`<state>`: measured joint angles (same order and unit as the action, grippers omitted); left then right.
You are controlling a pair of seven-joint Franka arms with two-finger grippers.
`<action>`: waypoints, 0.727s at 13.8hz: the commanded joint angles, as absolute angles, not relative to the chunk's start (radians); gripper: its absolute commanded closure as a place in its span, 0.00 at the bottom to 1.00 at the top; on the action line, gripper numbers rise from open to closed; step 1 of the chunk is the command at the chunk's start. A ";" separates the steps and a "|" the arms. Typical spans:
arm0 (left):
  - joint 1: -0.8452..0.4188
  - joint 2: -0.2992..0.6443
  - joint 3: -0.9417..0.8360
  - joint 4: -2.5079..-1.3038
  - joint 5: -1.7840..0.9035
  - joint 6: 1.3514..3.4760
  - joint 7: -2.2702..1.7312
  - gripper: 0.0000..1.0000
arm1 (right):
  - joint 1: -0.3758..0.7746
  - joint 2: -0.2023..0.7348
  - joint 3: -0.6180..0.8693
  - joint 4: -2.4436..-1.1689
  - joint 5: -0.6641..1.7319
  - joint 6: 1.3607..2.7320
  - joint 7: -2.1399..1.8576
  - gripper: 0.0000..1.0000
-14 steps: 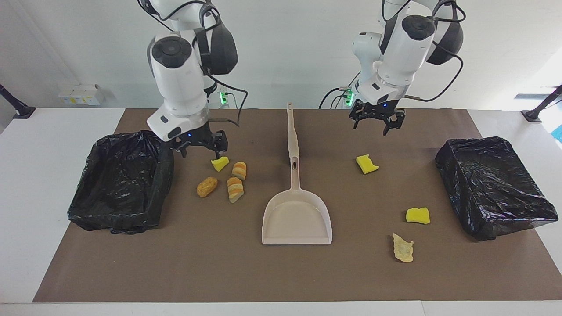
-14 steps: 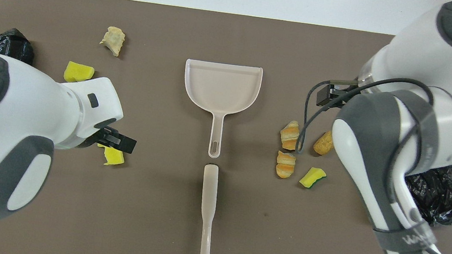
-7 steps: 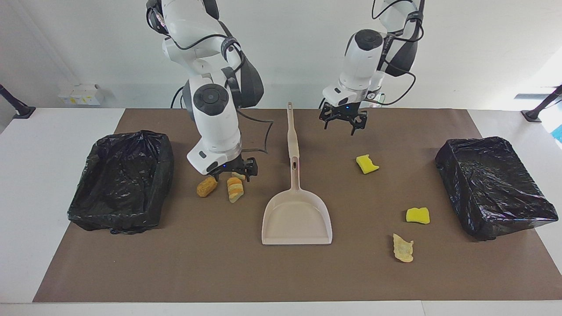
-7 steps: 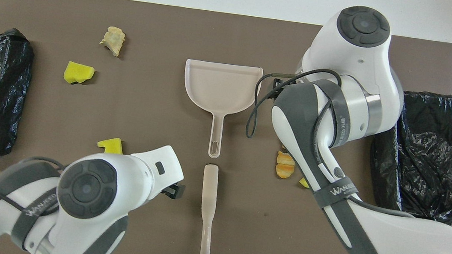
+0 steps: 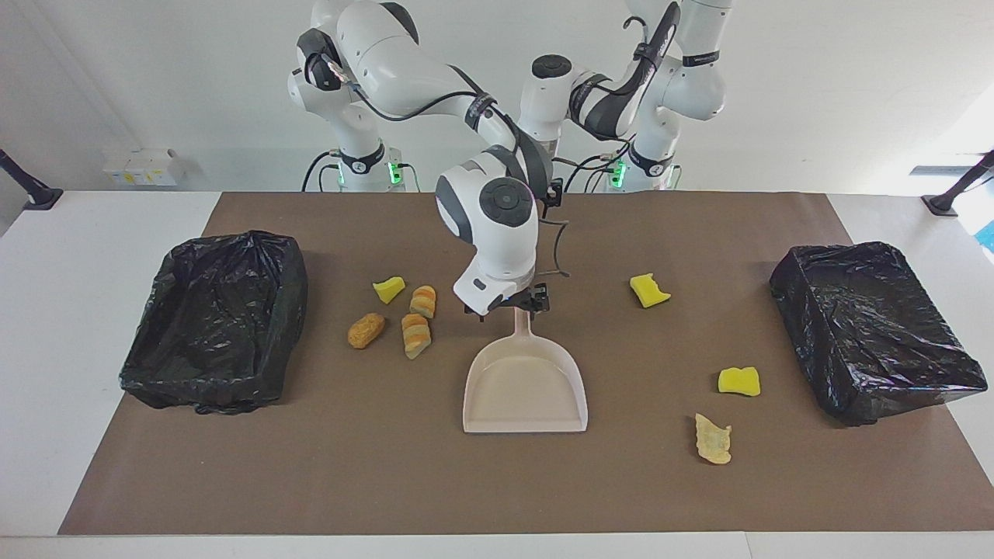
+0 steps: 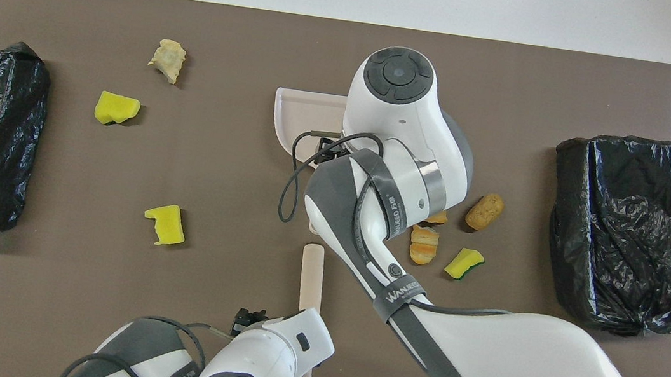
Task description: Sweep and dump trash in bin
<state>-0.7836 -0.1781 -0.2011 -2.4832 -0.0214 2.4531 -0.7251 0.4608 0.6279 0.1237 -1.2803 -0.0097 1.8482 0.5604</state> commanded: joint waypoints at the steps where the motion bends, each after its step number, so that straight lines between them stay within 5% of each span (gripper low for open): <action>1: -0.810 -0.155 -0.190 -2.502 0.023 2.496 -0.805 0.00 | 0.459 0.647 0.135 -1.256 0.011 1.855 0.568 0.00; 5: -0.844 -0.129 -0.190 -2.500 0.037 2.519 -0.882 0.00 | 0.494 0.654 0.138 -1.290 -0.003 1.881 0.569 0.00; 6: -0.845 -0.129 -0.190 -2.500 0.038 2.522 -0.890 0.03 | 0.497 0.649 0.138 -1.299 0.000 1.900 0.568 0.06; 8: -0.860 -0.130 -0.190 -2.500 0.038 2.519 -0.908 0.18 | 0.491 0.644 0.138 -1.325 0.000 1.908 0.558 0.37; 10: -0.861 -0.130 -0.190 -2.500 0.038 2.514 -0.916 0.22 | 0.491 0.644 0.138 -1.338 0.015 1.931 0.557 0.76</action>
<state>-0.8355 -0.1236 -0.2069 -2.4908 0.0161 2.5029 -0.8820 0.5022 0.6523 0.1312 -1.3060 -0.0089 1.8942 0.5604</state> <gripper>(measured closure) 0.203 0.317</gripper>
